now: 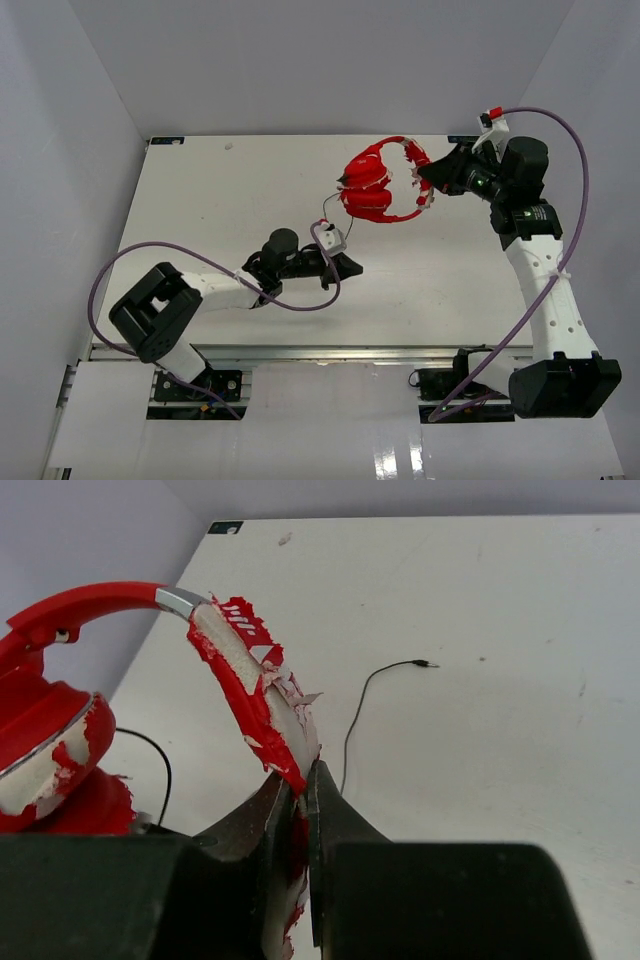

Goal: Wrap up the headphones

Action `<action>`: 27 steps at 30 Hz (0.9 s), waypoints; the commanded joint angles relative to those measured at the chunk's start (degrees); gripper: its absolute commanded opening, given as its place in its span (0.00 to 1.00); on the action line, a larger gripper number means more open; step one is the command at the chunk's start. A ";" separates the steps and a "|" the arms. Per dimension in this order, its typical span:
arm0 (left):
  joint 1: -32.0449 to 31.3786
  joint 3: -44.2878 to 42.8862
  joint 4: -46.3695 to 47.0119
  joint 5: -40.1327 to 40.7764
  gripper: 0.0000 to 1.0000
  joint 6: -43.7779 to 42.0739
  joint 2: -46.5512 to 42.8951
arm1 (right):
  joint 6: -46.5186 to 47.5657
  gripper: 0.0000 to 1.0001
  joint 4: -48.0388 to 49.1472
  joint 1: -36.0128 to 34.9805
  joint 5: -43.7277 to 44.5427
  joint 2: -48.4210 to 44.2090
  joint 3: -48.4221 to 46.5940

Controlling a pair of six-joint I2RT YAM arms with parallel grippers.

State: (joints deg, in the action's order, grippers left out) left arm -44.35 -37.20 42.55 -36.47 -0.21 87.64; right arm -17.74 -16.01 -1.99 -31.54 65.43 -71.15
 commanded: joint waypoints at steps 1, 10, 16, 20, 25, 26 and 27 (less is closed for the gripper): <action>-1.93 -4.04 0.29 2.63 0.00 7.03 5.58 | -20.04 0.08 8.98 -0.95 5.86 2.82 -2.38; -8.23 -19.18 -14.41 8.03 0.00 8.85 12.03 | -8.27 0.08 8.80 -9.89 37.24 7.01 -2.35; -8.57 -33.20 -34.81 7.71 0.00 11.53 16.58 | 1.04 0.08 17.07 -18.86 50.02 6.05 8.47; -8.56 -38.35 -44.62 8.46 0.00 11.14 16.00 | 11.72 0.08 23.77 -21.69 60.92 7.06 11.29; -8.56 -45.31 -60.43 9.13 0.00 7.36 13.81 | 24.62 0.08 29.84 -21.89 56.40 6.03 17.03; -8.56 -47.32 -64.02 9.13 0.00 6.07 13.50 | 27.16 0.08 30.80 -21.91 53.97 5.02 18.71; -8.52 -49.72 -67.87 9.04 0.00 4.63 13.49 | 30.02 0.08 31.39 -21.91 50.33 3.75 20.32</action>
State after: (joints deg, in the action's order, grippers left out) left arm -52.95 -79.17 -8.01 -27.75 9.16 104.38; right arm -0.08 2.33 -23.85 23.57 73.53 -54.43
